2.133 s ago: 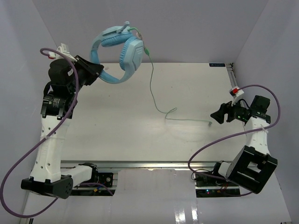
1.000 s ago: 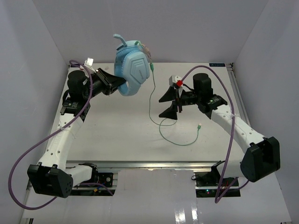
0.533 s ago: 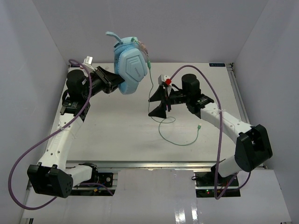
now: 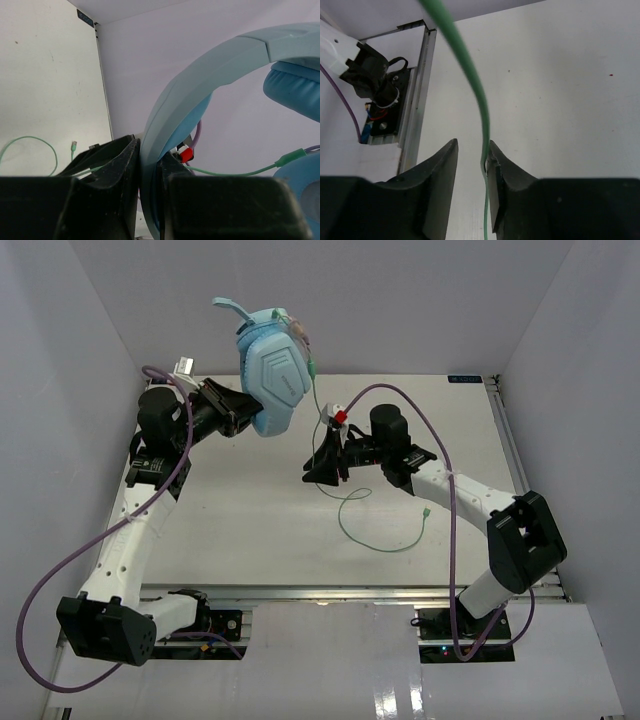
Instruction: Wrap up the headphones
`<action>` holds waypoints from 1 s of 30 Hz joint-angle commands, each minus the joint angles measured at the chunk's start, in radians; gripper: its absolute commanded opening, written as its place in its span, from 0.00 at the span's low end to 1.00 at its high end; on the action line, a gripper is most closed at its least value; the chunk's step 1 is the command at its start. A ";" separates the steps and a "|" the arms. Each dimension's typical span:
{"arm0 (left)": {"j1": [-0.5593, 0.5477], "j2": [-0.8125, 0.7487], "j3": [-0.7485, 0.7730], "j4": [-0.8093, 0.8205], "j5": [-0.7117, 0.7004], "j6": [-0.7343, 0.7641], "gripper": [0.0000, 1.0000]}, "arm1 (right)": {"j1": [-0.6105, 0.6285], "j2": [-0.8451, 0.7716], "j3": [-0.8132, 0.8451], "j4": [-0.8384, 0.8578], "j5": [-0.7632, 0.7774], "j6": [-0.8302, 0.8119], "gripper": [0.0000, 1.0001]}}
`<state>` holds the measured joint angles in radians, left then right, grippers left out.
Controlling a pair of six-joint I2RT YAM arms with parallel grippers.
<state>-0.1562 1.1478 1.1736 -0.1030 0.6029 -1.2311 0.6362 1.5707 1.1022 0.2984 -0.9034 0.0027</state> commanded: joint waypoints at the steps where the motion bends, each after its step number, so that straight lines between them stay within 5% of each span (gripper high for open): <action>1: -0.003 -0.063 0.047 0.049 -0.021 -0.036 0.00 | 0.002 -0.021 0.006 0.098 -0.024 0.057 0.25; 5: -0.003 -0.071 0.046 0.027 -0.051 -0.019 0.00 | 0.002 -0.066 -0.016 0.064 -0.009 0.044 0.08; 15: -0.003 -0.072 0.070 -0.173 -0.293 0.205 0.00 | -0.058 -0.321 -0.043 -0.397 0.167 -0.302 0.08; 22: -0.002 -0.053 0.100 -0.348 -0.567 0.484 0.00 | -0.113 -0.457 -0.001 -0.723 0.506 -0.712 0.08; 26: -0.002 -0.011 0.107 -0.412 -0.701 0.628 0.00 | -0.141 -0.523 -0.006 -0.759 0.784 -0.918 0.08; 30: -0.002 0.039 0.115 -0.454 -0.733 0.744 0.00 | -0.184 -0.554 0.084 -0.754 0.842 -1.026 0.08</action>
<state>-0.1583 1.1588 1.2303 -0.5278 -0.0358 -0.6485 0.4897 1.0594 1.0684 -0.4251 -0.2463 -0.8049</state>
